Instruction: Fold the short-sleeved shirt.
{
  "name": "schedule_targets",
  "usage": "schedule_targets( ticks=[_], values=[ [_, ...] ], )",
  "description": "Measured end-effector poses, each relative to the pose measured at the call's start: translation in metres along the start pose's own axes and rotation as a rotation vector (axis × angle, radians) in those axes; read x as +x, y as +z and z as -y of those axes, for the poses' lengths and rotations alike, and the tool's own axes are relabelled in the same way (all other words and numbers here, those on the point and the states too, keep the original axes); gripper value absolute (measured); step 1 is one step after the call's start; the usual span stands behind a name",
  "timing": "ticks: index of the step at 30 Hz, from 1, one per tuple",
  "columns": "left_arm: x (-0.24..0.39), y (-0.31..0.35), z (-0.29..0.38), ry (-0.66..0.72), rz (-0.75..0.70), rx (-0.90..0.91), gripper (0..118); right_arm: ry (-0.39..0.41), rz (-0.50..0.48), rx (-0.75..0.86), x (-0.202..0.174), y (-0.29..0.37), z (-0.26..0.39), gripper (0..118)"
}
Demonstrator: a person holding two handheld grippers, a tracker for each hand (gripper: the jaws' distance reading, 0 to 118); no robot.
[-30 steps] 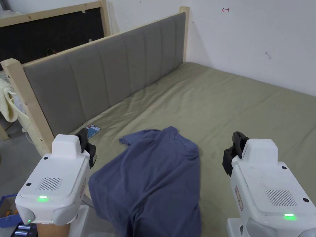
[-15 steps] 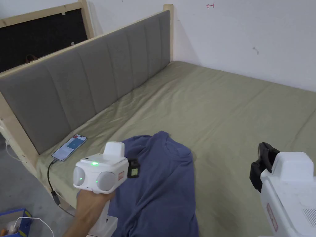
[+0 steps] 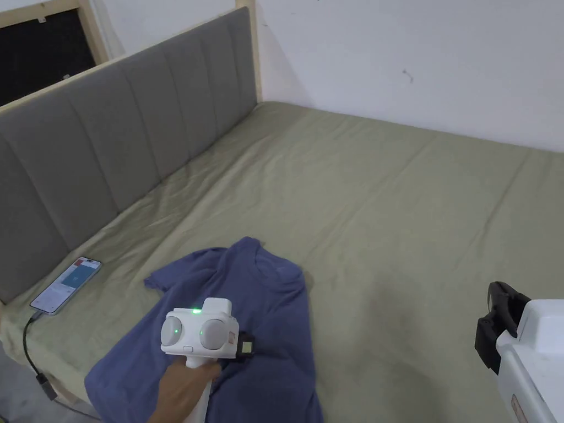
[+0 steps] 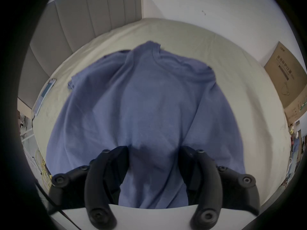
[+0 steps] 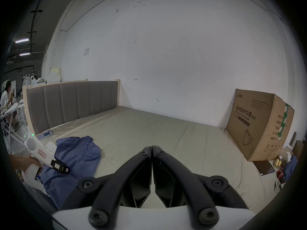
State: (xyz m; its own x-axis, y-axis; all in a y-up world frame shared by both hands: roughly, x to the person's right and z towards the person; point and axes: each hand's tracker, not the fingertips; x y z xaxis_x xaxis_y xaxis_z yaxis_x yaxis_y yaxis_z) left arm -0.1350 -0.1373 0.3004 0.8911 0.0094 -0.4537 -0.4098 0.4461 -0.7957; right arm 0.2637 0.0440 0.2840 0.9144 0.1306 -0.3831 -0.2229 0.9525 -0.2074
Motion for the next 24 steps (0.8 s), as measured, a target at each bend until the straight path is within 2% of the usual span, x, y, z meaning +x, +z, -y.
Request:
schedule_targets(
  ticks=[2, 3, 4, 5, 7, 16, 24],
  values=[
    [0.004, 0.006, 0.002, -0.023, -0.011, 0.027, 60, -0.003, 0.01, -0.01, 0.004, 0.0, 0.003, 0],
    [0.005, 0.008, 0.001, -0.025, 0.0, 0.032, 49, -0.007, 0.014, -0.014, 0.006, 0.0, 0.004, 0],
    [0.005, 0.009, -0.001, -0.029, 0.016, 0.038, 25, -0.012, 0.017, -0.017, 0.008, 0.0, 0.005, 0],
    [0.006, 0.01, 0.001, -0.037, -0.001, 0.047, 12, -0.017, 0.017, -0.02, 0.01, 0.0, 0.006, 0],
    [0.004, 0.011, 0.002, -0.066, -0.017, 0.052, 1, -0.023, 0.018, -0.023, 0.012, 0.001, 0.006, 0],
    [0.002, 0.091, 0.001, 0.001, 0.157, 0.246, 0, -0.053, 0.035, 0.007, 0.03, 0.02, 0.002, 0],
    [0.057, 0.181, -0.021, -0.088, 0.296, 0.419, 0, -0.087, 0.077, 0.038, 0.06, 0.049, 0.002, 0]
  ],
)
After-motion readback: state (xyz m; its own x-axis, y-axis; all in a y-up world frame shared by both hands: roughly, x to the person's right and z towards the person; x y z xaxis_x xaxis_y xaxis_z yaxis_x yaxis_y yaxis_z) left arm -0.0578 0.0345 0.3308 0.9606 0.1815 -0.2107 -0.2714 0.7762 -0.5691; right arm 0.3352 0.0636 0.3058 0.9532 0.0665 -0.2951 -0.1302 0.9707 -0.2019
